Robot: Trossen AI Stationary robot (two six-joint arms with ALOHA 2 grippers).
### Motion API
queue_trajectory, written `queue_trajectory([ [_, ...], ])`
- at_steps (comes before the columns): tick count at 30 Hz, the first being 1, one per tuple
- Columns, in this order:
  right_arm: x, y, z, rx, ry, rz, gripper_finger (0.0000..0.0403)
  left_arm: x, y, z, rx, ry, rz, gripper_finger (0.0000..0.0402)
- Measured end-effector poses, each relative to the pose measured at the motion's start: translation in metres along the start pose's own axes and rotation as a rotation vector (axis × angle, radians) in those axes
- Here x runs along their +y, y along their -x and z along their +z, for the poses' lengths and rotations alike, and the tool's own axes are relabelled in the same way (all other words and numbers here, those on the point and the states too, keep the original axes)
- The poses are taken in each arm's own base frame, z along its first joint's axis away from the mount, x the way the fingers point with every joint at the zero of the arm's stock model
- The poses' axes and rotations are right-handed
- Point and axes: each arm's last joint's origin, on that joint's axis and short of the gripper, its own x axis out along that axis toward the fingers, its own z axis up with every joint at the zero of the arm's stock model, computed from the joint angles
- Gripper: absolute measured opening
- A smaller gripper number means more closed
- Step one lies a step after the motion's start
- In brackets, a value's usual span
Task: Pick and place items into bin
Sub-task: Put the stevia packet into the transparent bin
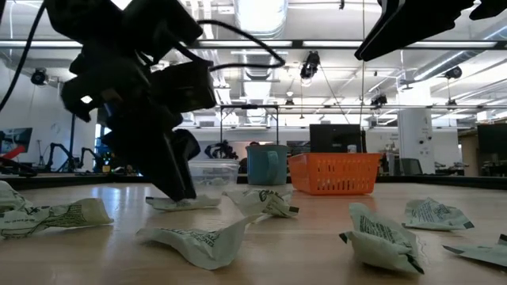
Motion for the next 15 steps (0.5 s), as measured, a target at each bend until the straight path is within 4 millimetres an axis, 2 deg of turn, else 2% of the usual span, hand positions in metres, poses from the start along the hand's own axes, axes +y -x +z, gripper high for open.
queue_trajectory([
  [5, 0.000, 0.000, 0.000, 0.001, 0.000, 0.000, 0.0148, -0.012, 0.000, -0.003, 0.050, -0.094, -0.009, 0.0142],
  [15, 0.000, 0.000, 0.000, 0.001, -0.008, 0.000, 0.0148, -0.030, 0.001, -0.007, 0.104, -0.146, 0.025, 0.0141],
])
